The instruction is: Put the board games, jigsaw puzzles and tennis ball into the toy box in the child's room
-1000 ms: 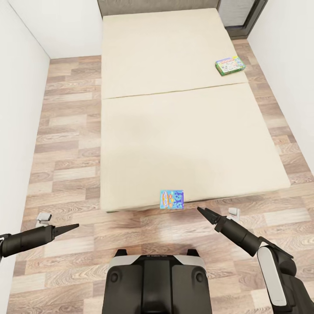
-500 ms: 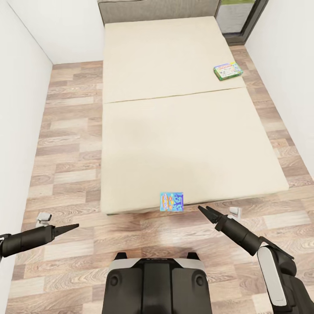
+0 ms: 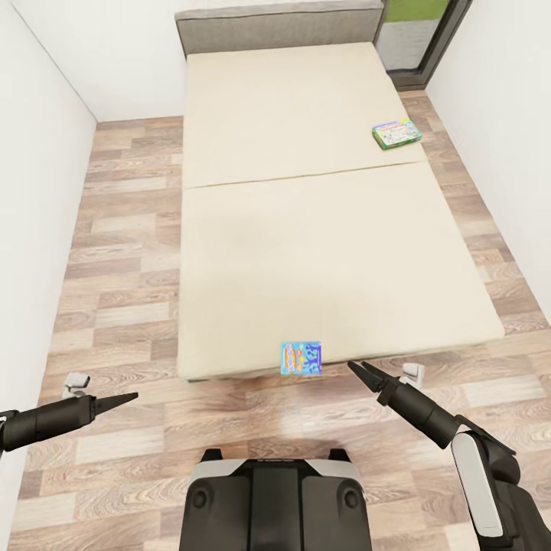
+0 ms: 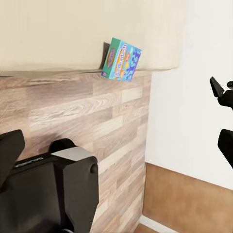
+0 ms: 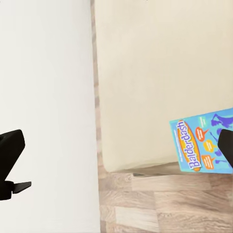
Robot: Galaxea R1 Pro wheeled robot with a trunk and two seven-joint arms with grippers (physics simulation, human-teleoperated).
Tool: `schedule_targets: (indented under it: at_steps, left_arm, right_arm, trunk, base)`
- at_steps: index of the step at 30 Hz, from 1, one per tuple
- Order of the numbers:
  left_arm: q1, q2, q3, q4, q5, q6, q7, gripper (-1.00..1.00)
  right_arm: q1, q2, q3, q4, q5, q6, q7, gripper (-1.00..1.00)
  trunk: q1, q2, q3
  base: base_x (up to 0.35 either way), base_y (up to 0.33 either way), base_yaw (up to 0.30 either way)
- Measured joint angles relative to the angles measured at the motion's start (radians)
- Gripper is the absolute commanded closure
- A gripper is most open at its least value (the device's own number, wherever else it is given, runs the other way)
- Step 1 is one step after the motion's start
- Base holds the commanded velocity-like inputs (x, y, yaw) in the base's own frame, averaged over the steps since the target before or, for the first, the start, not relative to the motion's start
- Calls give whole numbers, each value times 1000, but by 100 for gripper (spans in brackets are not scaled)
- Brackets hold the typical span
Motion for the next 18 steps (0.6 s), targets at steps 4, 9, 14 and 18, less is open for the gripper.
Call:
schedule_targets:
  at_steps: [4, 9, 14, 18]
  left_arm:
    - [0, 3, 2, 0, 0, 0, -1, -100]
    - [0, 5, 3, 0, 0, 0, -1, -100]
    - [0, 5, 3, 0, 0, 0, -1, -100]
    - [0, 5, 2, 1, 0, 0, -1, -100]
  right_arm:
    - [0, 0, 0, 0, 1, 0, 0, -100]
    - [0, 0, 0, 0, 1, 0, 1, -100]
    - [0, 0, 0, 0, 1, 0, 1, -100]
    - [0, 0, 0, 0, 1, 0, 1, -100]
  trunk:
    - [0, 0, 7]
    - [0, 0, 15]
    - [0, 0, 23]
    - [0, 0, 30]
  base:
    - [0, 0, 0]
    - [0, 0, 0]
    - [0, 0, 0]
    - [0, 0, 0]
